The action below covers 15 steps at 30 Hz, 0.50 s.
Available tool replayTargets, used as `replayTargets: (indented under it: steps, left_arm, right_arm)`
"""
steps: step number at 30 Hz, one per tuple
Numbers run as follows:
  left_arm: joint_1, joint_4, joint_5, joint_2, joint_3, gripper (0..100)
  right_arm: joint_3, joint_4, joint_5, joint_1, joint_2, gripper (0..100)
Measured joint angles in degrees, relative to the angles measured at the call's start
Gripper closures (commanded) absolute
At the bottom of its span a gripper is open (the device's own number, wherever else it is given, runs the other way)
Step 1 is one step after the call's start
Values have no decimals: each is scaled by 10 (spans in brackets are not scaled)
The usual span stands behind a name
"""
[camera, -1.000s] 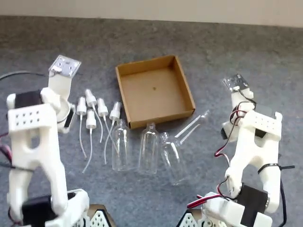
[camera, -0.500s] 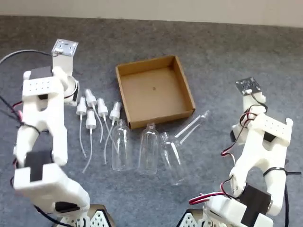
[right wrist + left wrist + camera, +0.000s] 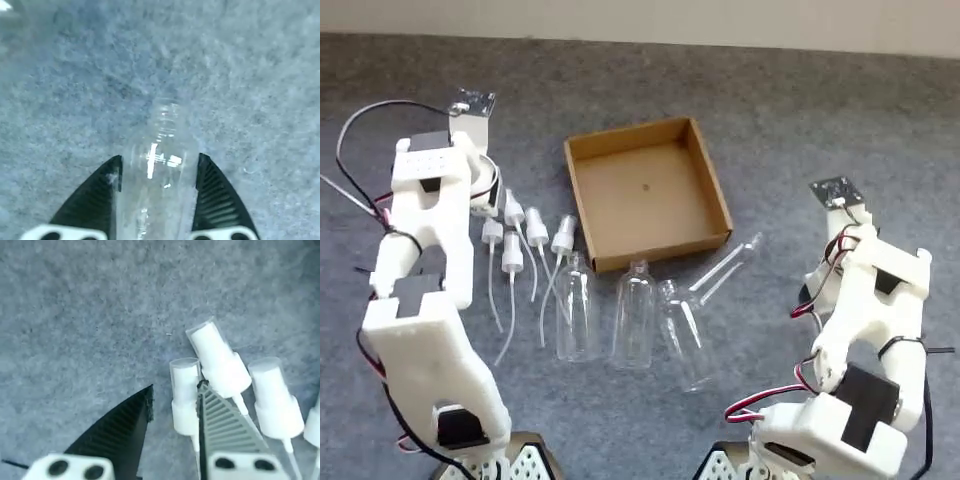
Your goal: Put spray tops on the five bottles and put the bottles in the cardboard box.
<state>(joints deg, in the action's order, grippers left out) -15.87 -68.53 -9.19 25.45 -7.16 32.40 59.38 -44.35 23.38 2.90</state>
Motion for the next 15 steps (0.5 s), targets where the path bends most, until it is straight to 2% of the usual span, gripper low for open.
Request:
replayTargets:
  steps: [5,10,15]
  left_arm:
    - [1,0,12,57,-36,863]
    - [1,0,14,95,-57,963]
    - [3,0,25,98,-58,976]
  right_arm:
    - [0,0,0,0,0,992]
    - [0,0,-4,0,0,992]
    - [0,0,-4,0,0,993]
